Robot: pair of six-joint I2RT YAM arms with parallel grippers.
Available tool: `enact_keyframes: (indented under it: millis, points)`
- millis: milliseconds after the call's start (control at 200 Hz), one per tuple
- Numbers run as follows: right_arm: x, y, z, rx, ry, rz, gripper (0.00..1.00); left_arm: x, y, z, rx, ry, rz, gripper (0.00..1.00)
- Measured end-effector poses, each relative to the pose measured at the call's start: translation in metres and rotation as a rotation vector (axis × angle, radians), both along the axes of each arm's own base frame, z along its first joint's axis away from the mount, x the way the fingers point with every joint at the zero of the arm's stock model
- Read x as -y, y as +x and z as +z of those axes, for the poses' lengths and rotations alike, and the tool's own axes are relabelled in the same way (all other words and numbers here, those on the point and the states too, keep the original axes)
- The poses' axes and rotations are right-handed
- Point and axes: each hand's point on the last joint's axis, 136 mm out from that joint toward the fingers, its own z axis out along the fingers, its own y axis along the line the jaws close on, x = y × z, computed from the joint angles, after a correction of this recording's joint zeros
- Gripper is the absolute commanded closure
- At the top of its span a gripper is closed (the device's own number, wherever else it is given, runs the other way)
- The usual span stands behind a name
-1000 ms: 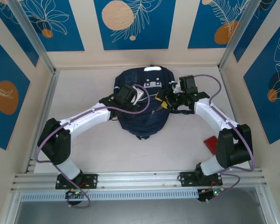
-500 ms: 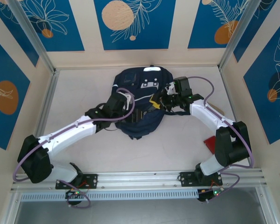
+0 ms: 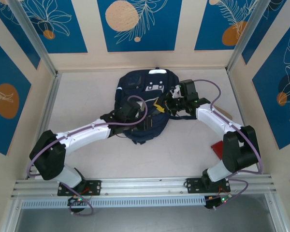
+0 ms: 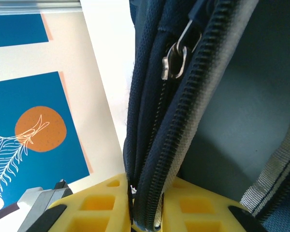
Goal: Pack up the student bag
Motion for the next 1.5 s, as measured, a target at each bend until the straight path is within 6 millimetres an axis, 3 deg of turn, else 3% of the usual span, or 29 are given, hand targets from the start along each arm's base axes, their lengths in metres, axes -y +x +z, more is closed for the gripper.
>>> enact_keyframes:
  millis: [230,565,815,965,1135,1380,1445,1500]
  points:
    - [-0.002,-0.002,-0.001,-0.004,0.009,0.003,0.81,0.003,0.008,0.004,0.017,-0.025,0.032,0.72]
    - [-0.002,-0.003,-0.004,-0.016,0.012,-0.001,0.82,0.001,0.015,-0.002,0.008,-0.011,0.082,0.75]
    - [-0.001,-0.003,-0.006,-0.019,0.008,-0.005,0.85,0.003,0.016,-0.003,0.008,-0.004,0.080,0.96]
    - [0.004,-0.003,-0.011,-0.028,-0.021,-0.026,0.93,-0.001,0.016,-0.005,0.019,0.035,0.081,1.00]
    - [0.015,-0.006,-0.018,-0.033,-0.047,-0.065,0.96,-0.014,0.010,-0.011,0.027,0.081,0.083,1.00]
    - [0.038,-0.008,-0.023,-0.023,-0.048,-0.129,0.96,-0.058,-0.001,-0.022,0.037,0.131,0.117,1.00]
    - [0.043,-0.008,-0.023,-0.022,-0.046,-0.141,0.94,-0.065,0.000,-0.022,0.040,0.132,0.120,1.00]
    - [0.045,-0.009,-0.023,-0.019,-0.045,-0.146,0.86,-0.066,0.000,-0.020,0.046,0.127,0.105,1.00]
